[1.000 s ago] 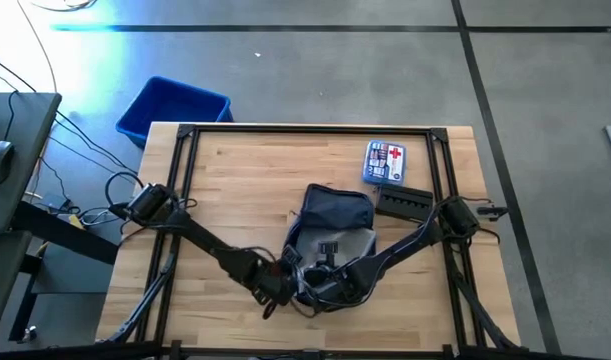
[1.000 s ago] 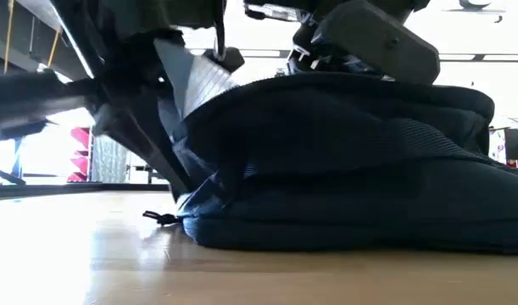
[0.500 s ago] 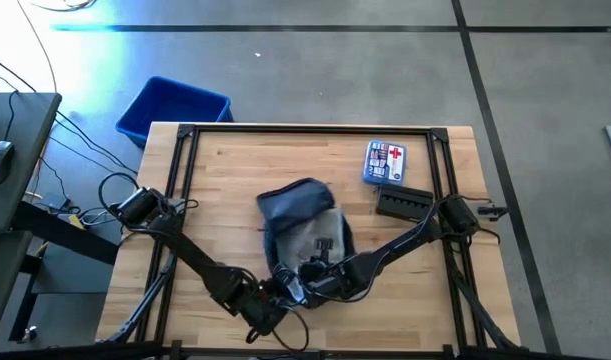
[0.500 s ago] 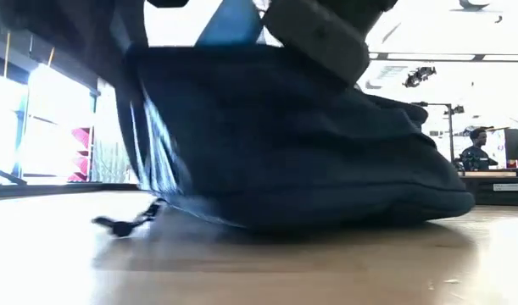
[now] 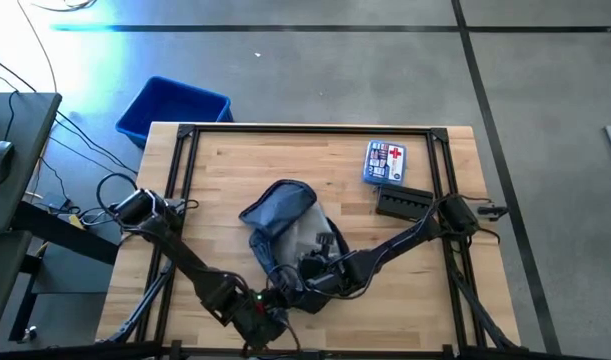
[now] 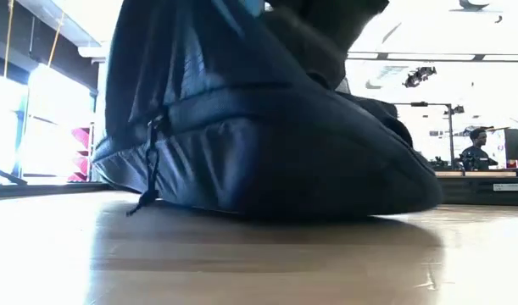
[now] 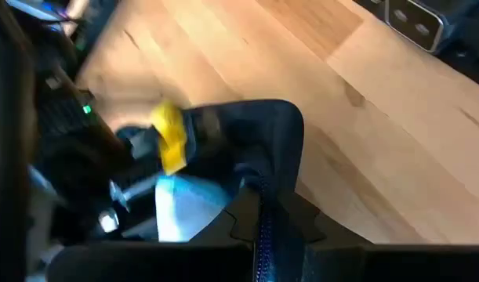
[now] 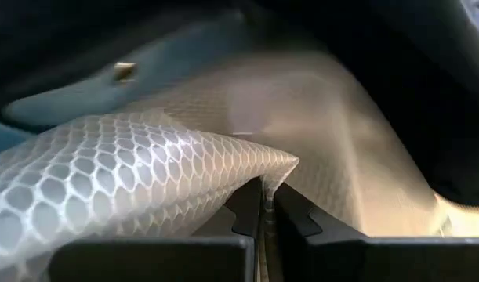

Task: Unpack backpack
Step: Put the transparent zip bag into the black backpack

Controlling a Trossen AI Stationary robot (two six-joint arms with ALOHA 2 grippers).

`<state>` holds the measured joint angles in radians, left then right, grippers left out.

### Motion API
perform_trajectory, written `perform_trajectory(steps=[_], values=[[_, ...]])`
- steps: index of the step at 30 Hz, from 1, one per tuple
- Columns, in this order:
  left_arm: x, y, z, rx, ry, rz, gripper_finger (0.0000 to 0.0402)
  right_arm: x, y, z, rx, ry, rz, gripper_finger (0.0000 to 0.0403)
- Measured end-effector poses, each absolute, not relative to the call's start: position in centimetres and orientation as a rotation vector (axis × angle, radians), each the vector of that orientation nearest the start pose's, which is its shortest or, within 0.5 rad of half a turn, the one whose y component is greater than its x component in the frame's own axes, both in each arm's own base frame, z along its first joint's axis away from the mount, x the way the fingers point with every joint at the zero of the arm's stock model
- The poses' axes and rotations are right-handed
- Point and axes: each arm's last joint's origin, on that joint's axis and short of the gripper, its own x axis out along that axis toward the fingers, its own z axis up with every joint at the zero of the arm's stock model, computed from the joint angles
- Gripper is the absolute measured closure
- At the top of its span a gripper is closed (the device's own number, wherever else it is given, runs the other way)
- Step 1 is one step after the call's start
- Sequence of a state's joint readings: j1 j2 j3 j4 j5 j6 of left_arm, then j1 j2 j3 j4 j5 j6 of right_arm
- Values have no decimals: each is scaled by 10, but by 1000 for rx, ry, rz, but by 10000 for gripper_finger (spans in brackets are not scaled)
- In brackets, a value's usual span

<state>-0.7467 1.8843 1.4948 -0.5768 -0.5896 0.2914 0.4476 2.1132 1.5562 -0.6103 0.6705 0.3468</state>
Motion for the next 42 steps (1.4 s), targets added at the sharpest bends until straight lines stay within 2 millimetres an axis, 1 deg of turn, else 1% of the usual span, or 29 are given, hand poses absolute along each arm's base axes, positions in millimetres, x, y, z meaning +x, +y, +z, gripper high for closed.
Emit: perform_trajectory(steps=[4,7,11,14,16,18,21,23,25,30,34,38,42], values=[[297,-276,244,925,689,-254,401,395,165,167,-271,964,-394,403],[293,-277,245,927,685,-229,401,397,167,167,-290,950,-355,403],[292,-277,247,918,684,-218,401,406,177,170,-293,894,-199,403],[292,-278,247,923,685,-223,401,409,187,172,-293,879,-5,403],[292,-278,247,921,686,-225,402,411,190,173,-283,878,90,403],[292,-278,247,915,688,-231,402,411,190,173,-277,870,100,403],[292,-277,246,911,695,-232,401,414,187,175,-276,841,42,397],[291,-277,246,908,703,-230,401,416,184,176,-281,829,32,382],[290,-276,245,905,714,-227,401,418,184,176,-277,820,47,359],[285,-275,242,899,760,-218,401,419,187,177,-217,813,105,281],[280,-276,240,890,785,-214,401,417,189,180,-228,819,187,219],[273,-279,239,896,808,-217,401,411,198,193,-249,786,240,170],[269,-277,237,886,848,-202,401,400,204,209,-261,774,251,145]])
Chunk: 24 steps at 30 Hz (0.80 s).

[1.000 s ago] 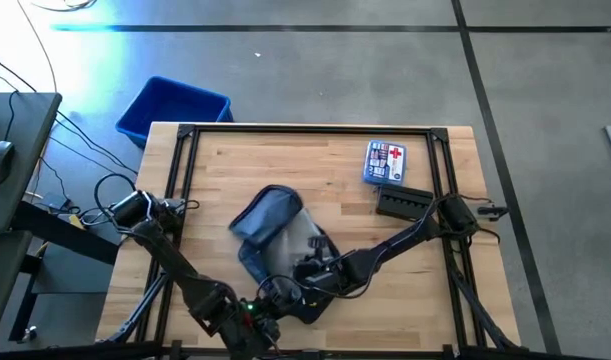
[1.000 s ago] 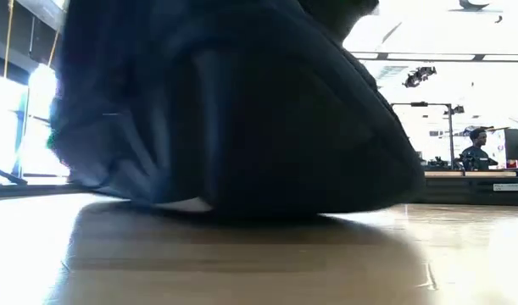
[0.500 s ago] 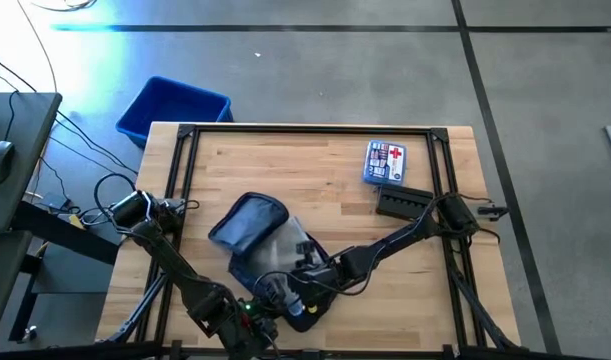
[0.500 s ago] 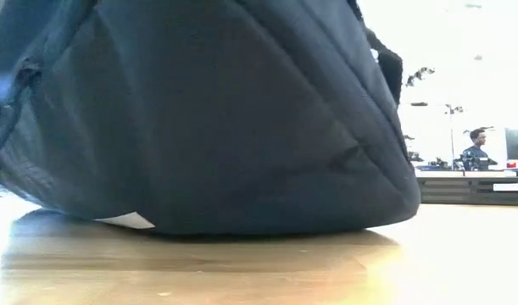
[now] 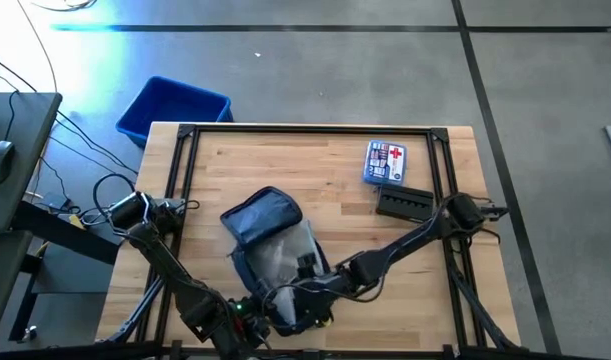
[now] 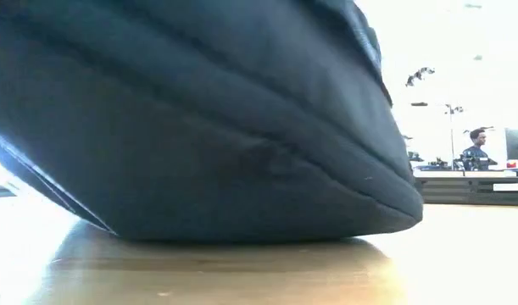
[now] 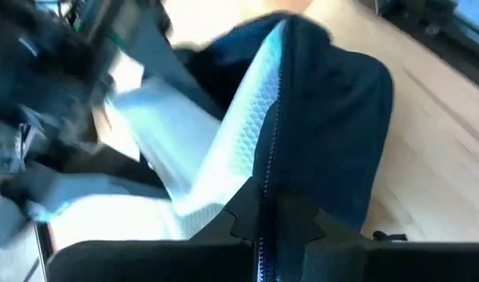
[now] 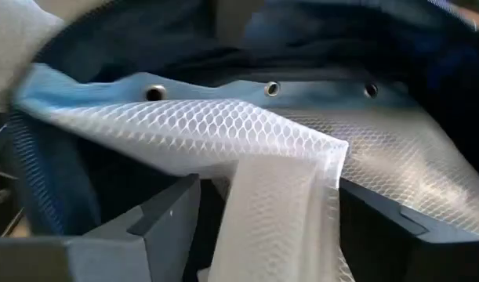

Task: Unpack backpack
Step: Put the transparent zip bag into the black backpack

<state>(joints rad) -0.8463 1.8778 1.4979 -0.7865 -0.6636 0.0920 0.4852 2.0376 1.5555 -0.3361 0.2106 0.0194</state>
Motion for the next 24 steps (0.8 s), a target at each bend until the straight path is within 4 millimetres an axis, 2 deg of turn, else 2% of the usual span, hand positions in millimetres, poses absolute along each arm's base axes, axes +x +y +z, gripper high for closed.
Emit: perform_trajectory(steps=[4,6,10,15,19,24], values=[[264,-276,234,854,909,-229,401,383,210,229,-236,792,246,143],[261,-276,232,830,936,-245,401,374,215,232,-231,828,256,145],[254,-277,226,830,961,-247,401,359,225,227,-245,910,261,154],[238,-277,210,808,1048,-263,401,339,232,220,-269,1032,158,167],[225,-274,195,788,1110,-232,401,339,242,214,-314,995,188,177],[213,-271,181,775,1149,-194,401,350,244,188,-531,982,195,188]])
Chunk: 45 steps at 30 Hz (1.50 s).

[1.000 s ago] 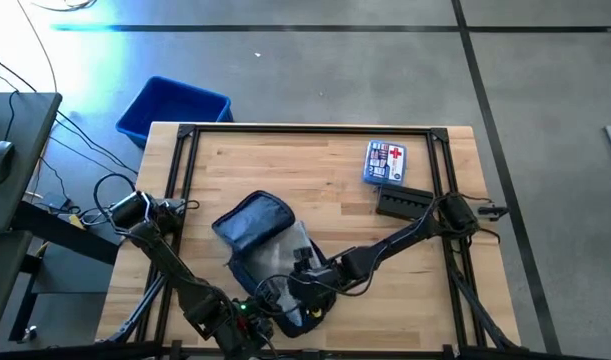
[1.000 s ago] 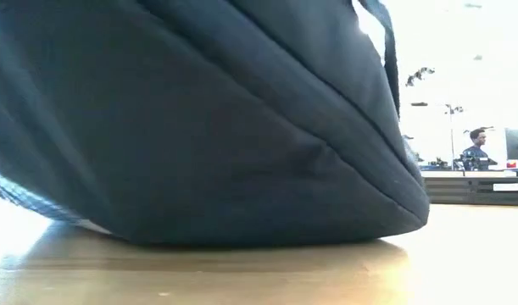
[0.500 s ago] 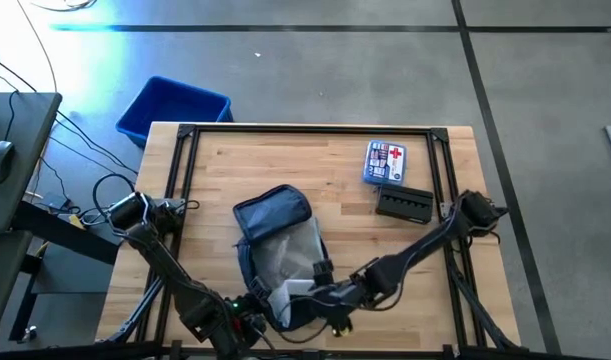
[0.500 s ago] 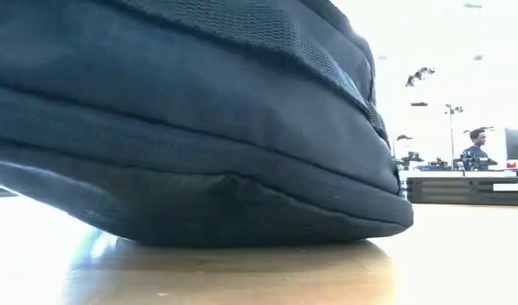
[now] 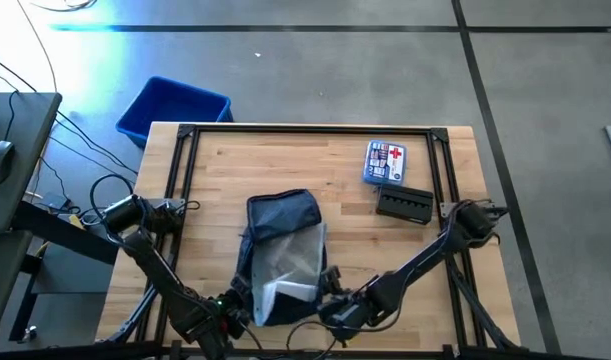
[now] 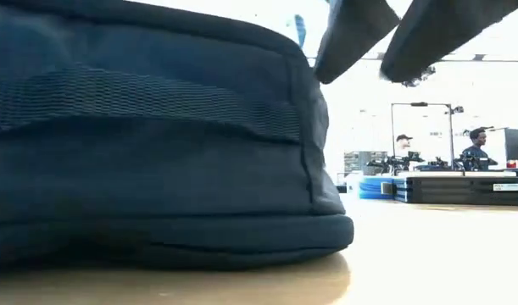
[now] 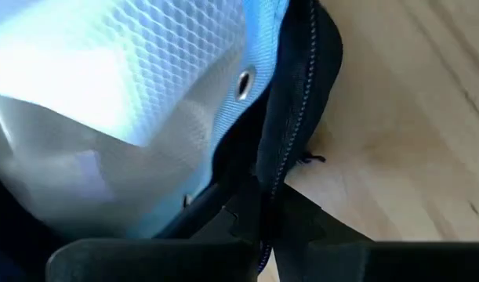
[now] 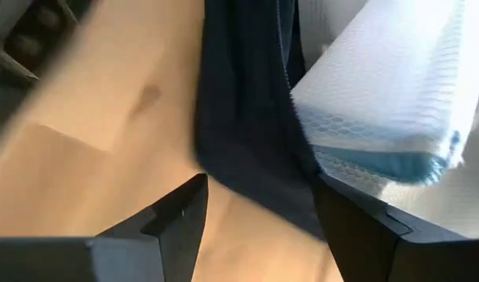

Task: Unpack backpack
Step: Put the transparent zip bag into the black backpack

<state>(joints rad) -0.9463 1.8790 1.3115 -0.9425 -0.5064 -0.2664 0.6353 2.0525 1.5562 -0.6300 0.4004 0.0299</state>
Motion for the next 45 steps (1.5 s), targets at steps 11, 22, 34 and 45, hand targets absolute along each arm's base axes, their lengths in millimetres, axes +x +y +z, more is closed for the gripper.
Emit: perform_trajectory(steps=[11,22,34,45], values=[[188,-255,184,819,1283,-54,401,346,224,192,-581,1058,24,222],[154,-256,209,687,1241,59,401,373,182,200,-547,1056,11,252],[121,-253,224,675,1165,200,391,415,168,177,-661,892,318,251],[121,-248,228,682,1053,283,346,434,172,144,-693,818,338,287]])
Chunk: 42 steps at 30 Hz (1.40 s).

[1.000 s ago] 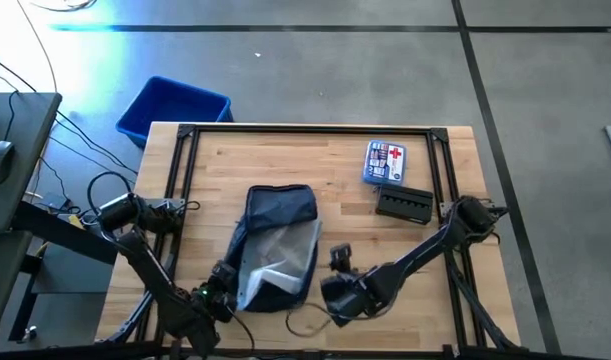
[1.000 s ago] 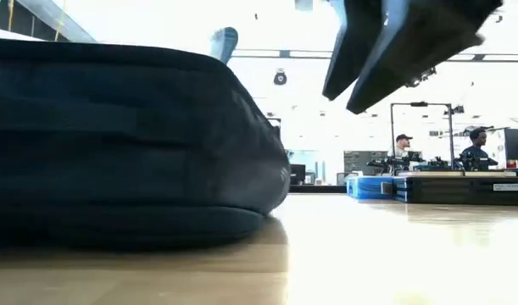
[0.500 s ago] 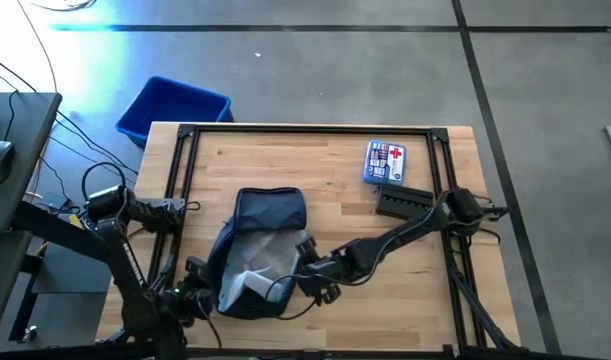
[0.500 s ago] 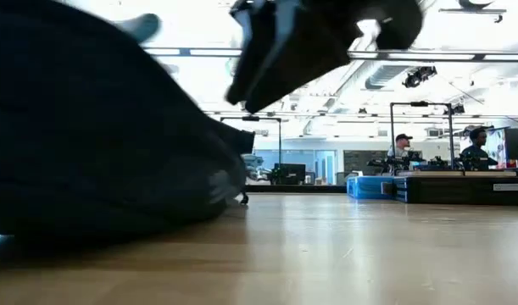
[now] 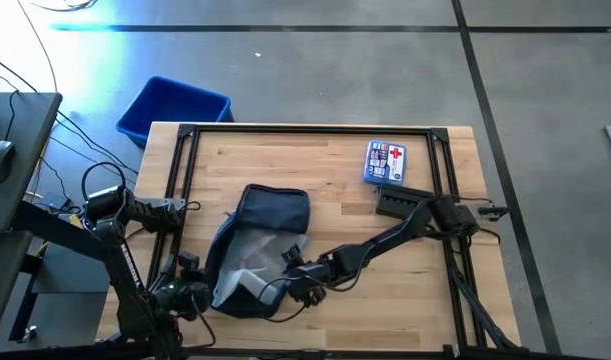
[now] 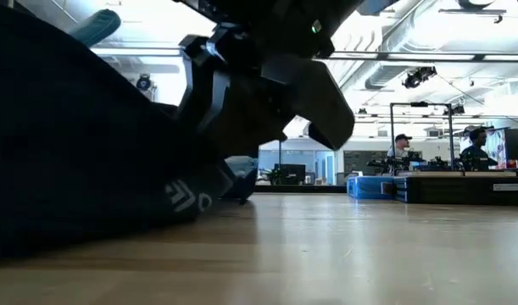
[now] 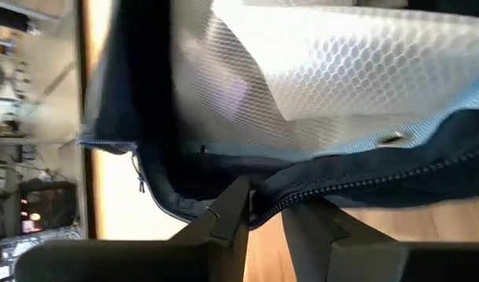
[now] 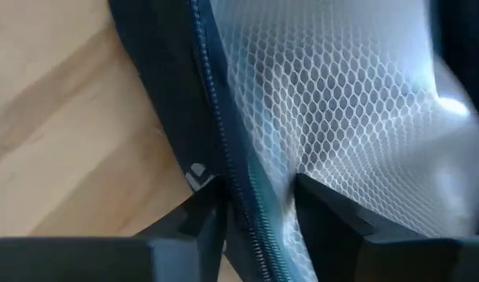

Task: Unpack backpack
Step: Put the transparent zip bag into the black backpack

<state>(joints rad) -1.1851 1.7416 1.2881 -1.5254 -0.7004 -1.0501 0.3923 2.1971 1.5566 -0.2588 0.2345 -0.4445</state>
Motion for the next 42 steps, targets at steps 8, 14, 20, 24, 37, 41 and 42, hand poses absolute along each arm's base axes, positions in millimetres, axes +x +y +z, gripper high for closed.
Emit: perform_trajectory(steps=[8,14,20,24,37,41,42], values=[[136,-245,231,650,821,365,341,411,204,146,-556,887,219,393],[159,-233,235,686,695,446,318,383,242,147,-439,912,157,401],[175,-219,238,711,725,500,284,376,257,150,-385,842,61,402],[167,-213,253,657,711,486,266,381,249,151,-365,821,-18,402],[133,-211,280,441,720,383,257,387,239,151,-326,824,-76,403],[130,-216,277,447,720,373,257,386,239,151,-324,825,-80,403],[129,-216,278,436,713,373,257,386,239,151,-321,826,-83,403]])
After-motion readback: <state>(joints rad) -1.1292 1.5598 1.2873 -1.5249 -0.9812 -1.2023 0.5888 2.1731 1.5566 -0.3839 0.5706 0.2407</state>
